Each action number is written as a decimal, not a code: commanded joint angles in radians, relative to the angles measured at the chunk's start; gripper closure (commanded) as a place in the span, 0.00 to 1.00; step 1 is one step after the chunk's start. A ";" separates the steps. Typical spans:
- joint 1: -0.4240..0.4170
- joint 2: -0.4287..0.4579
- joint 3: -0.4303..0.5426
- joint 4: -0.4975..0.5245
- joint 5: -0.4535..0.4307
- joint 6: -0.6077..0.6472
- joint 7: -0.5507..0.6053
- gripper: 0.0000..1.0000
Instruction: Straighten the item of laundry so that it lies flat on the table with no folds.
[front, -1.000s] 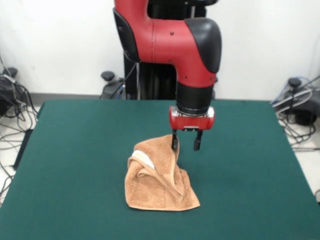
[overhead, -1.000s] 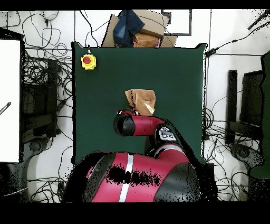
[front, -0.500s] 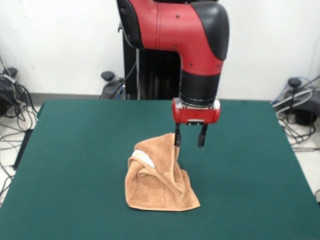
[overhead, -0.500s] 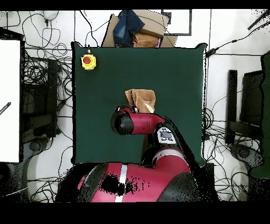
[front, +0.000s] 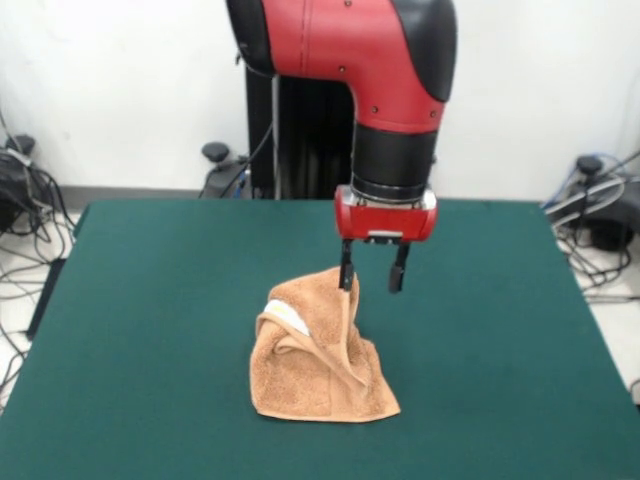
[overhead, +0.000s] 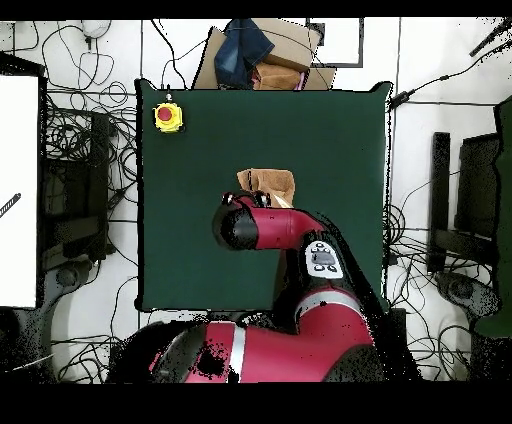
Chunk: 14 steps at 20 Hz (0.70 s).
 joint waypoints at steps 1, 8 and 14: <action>-0.029 0.092 0.084 -0.070 -0.066 0.073 0.013 0.00; -0.023 0.096 0.079 -0.066 -0.075 0.067 0.032 0.00; 0.000 0.117 0.062 -0.072 -0.073 0.037 0.068 0.00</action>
